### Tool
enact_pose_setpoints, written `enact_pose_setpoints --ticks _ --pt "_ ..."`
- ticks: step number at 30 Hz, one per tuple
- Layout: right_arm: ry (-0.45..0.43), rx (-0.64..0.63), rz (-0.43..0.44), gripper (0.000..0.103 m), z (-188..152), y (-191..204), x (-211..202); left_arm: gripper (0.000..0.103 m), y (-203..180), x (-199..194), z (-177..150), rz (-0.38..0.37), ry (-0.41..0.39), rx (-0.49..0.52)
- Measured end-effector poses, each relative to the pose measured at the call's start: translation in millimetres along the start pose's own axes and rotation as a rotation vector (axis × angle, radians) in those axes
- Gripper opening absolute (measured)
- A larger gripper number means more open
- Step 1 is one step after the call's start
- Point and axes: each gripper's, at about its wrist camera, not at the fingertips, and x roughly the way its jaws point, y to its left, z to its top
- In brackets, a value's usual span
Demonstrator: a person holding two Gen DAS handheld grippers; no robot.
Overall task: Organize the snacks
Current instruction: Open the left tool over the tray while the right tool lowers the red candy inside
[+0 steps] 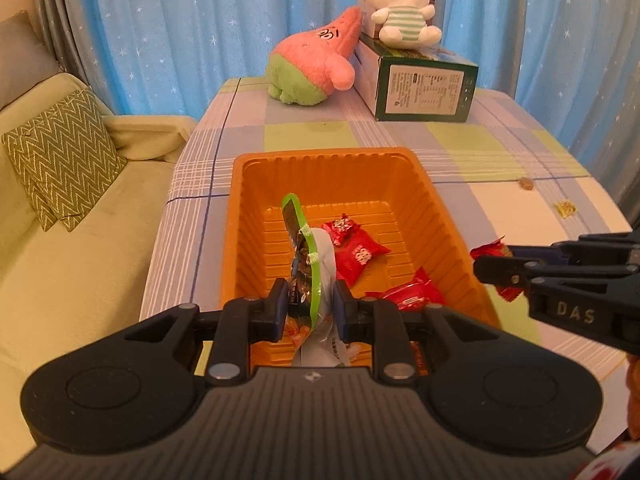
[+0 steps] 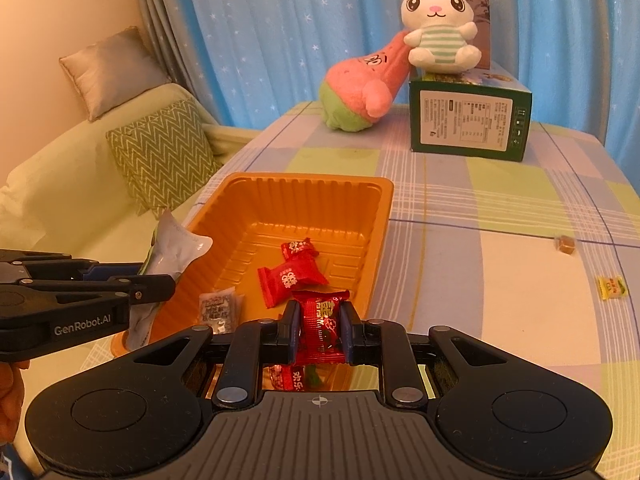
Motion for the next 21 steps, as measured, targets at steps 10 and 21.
enact_pose_setpoints --ticks 10,21 --pt "0.004 0.002 0.008 0.021 1.5 2.8 7.7 0.028 7.4 13.5 -5.4 -0.013 0.007 -0.032" --pt "0.008 0.014 0.024 0.021 1.3 7.6 7.8 0.028 10.9 1.0 -14.5 -0.013 0.004 -0.061"
